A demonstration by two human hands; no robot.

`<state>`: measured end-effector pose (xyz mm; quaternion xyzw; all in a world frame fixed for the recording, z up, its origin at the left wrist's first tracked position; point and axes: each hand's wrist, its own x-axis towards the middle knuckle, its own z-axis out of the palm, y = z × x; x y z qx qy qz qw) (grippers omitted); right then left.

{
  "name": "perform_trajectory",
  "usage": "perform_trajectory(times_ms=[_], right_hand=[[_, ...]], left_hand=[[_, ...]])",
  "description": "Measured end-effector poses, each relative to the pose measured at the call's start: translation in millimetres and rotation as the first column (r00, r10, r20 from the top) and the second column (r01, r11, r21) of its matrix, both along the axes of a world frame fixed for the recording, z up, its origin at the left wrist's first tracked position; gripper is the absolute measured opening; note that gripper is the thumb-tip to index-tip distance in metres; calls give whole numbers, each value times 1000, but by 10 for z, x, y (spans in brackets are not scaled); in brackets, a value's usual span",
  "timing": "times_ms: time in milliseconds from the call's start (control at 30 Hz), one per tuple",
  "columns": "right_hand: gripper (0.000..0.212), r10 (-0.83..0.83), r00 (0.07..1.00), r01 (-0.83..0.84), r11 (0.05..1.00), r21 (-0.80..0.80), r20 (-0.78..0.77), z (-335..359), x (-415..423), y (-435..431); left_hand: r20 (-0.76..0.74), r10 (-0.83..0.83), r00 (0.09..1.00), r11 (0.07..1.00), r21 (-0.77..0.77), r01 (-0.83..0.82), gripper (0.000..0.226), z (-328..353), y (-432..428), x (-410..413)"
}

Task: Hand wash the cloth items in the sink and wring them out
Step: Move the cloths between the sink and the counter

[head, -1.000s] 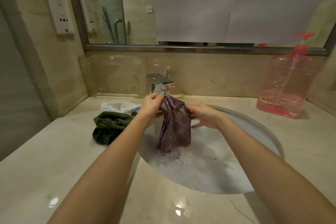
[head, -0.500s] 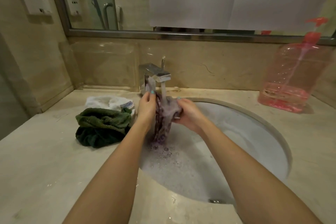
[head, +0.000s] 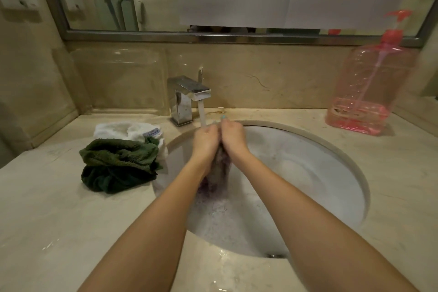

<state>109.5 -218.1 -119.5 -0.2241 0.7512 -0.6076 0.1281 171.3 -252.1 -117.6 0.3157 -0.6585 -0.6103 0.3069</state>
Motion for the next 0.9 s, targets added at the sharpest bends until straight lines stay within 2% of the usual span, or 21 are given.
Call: perform_trajectory(times_ms=[100, 200, 267, 400, 467, 567, 633, 733, 800, 867, 900], right_hand=[[38, -78, 992, 83, 996, -40, 100, -77, -60, 65], [39, 6, 1000, -7, 999, -45, -14, 19, 173, 11], [43, 71, 992, -73, 997, -22, -107, 75, 279, -25], [46, 27, 989, -4, 989, 150, -148, -37, 3, 27], [47, 19, 994, 7, 972, 233, -108, -70, -141, 127], [47, 157, 986, -166, 970, 175, 61, 7, -248, 192], [51, 319, 943, -332, 924, 188, 94, 40, -295, 223], [55, 538, 834, -543, 765, 346, 118, -80, -315, 293], [42, 611, 779, -590, 637, 495, 142, -175, -334, 331], [25, 600, 787, -580, 645, 498, 140, -157, -360, 393], [24, 583, 793, -597, 689, 410, 176, -124, -382, 430]], left_hand=[[15, -78, 997, 992, -96, 79, 37, 1, 153, 0], [-40, 102, 994, 994, 52, -100, 36, 6, -101, 21], [-32, 132, 991, 981, 145, -126, 35, -14, -212, 83], [54, -96, 994, 991, 94, 91, 32, 42, -101, 127], [14, -148, 989, 979, 147, 144, 34, 122, -121, 117], [-157, -77, 985, 975, 197, 108, 33, 148, -301, 187], [-226, -30, 974, 972, 219, 81, 28, 105, -397, 237], [-259, 17, 966, 972, 231, 45, 23, 86, -436, 250], [-300, 19, 954, 967, 249, 59, 15, 84, -456, 252], [-316, 20, 949, 964, 256, 65, 5, 102, -480, 287], [-312, 15, 950, 964, 255, 68, 9, 100, -497, 308]])
